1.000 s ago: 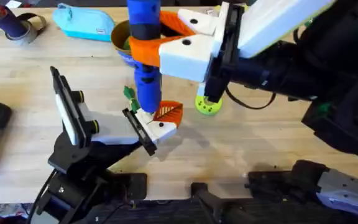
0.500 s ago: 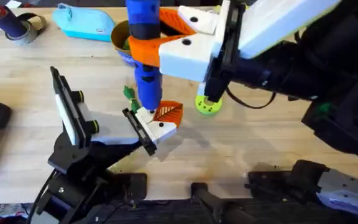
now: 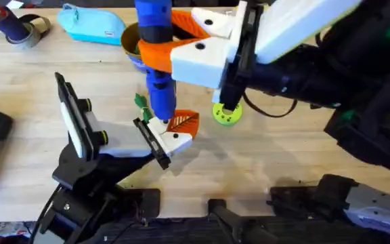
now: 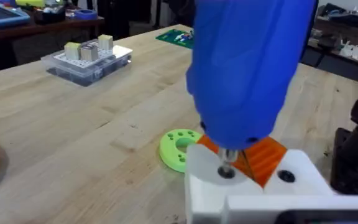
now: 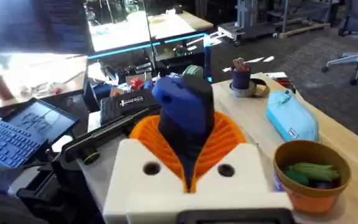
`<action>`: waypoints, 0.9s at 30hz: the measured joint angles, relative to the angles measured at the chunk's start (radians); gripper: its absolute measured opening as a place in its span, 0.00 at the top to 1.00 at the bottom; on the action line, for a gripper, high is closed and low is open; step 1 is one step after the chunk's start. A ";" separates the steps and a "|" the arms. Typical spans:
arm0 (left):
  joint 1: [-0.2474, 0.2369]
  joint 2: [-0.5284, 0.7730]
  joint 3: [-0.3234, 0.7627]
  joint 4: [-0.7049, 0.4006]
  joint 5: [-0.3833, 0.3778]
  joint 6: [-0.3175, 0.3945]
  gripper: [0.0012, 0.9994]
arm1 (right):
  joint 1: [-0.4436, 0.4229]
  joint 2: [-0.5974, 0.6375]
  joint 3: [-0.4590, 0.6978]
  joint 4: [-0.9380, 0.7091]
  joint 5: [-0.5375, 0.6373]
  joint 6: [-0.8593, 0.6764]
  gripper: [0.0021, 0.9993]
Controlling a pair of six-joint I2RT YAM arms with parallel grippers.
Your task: Pick up the gripper from the table and insert it into the empty holder that is missing its gripper. Then pick up a screw, insert it into the mounting hole, and use the screwdriver to tighten it. Finally, clean up the table by picking up the vegetable and placing it into the bucket.
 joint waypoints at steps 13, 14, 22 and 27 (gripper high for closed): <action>0.000 0.000 0.000 0.000 0.000 -0.003 0.99 | 0.000 0.006 0.001 0.005 0.000 0.000 0.98; 0.000 0.000 0.000 0.000 0.000 -0.003 0.99 | 0.000 0.006 0.001 0.005 0.000 0.000 0.98; 0.000 0.000 0.000 0.000 0.000 -0.003 0.99 | 0.000 0.006 0.000 0.012 0.000 0.000 0.98; 0.000 0.000 0.000 0.001 0.000 -0.003 0.99 | -0.005 -0.001 -0.001 0.109 -0.016 0.004 0.98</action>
